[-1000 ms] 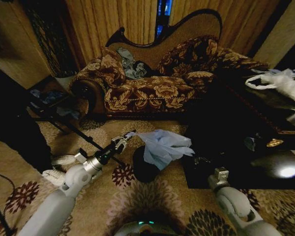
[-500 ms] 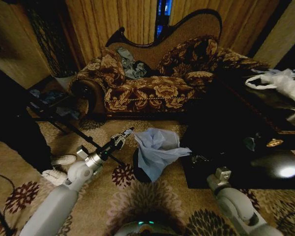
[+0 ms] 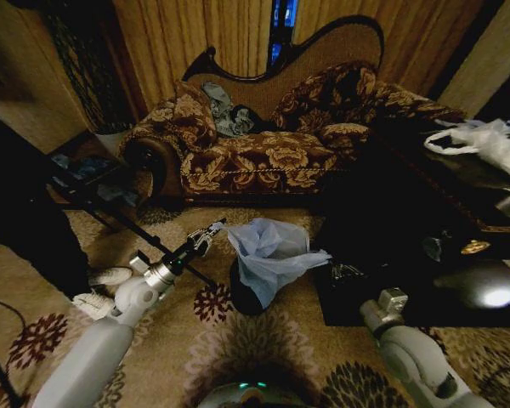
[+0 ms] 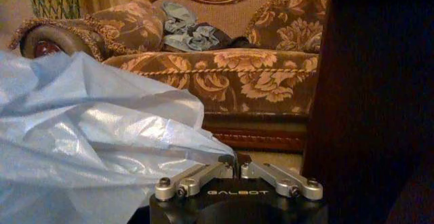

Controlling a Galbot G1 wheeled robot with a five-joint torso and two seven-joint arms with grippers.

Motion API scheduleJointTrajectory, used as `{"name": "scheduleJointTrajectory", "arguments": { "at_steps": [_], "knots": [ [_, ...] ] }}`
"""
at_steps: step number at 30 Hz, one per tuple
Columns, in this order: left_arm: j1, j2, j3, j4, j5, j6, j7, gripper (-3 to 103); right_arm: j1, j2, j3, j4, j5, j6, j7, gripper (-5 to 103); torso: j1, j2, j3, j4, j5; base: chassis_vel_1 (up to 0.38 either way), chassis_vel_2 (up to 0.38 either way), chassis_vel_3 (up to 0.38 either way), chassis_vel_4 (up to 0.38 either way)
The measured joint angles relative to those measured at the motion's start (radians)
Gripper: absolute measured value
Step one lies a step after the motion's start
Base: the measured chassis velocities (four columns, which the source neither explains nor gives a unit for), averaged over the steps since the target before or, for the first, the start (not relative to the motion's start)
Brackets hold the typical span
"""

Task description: Place a garbage bag over the trash bin.

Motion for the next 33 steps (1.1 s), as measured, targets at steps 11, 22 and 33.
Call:
{"name": "scheduleJointTrajectory", "arguments": {
  "at_steps": [11,22,33],
  "knots": [
    [-0.008,0.019,-0.061,0.034,-0.042,-0.006,0.011,0,-0.011,0.008,0.028,-0.005,-0.002,0.008,-0.010,0,0.000,0.000,0.000,0.0001,0.0000,0.000,0.000,0.000,0.000],
    [-0.003,0.011,-0.059,0.034,-0.042,-0.011,0.018,0,-0.011,0.003,0.024,0.016,0.006,0.007,-0.011,0,0.000,0.000,0.000,0.0000,0.0000,0.000,0.000,0.000,0.000],
    [-0.036,0.005,-0.031,0.033,-0.015,-0.010,0.020,0,-0.035,0.003,0.054,0.081,0.050,0.001,-0.016,32,0.000,0.000,0.000,0.0000,0.0000,0.000,0.000,0.000,0.000]
  ]
}}
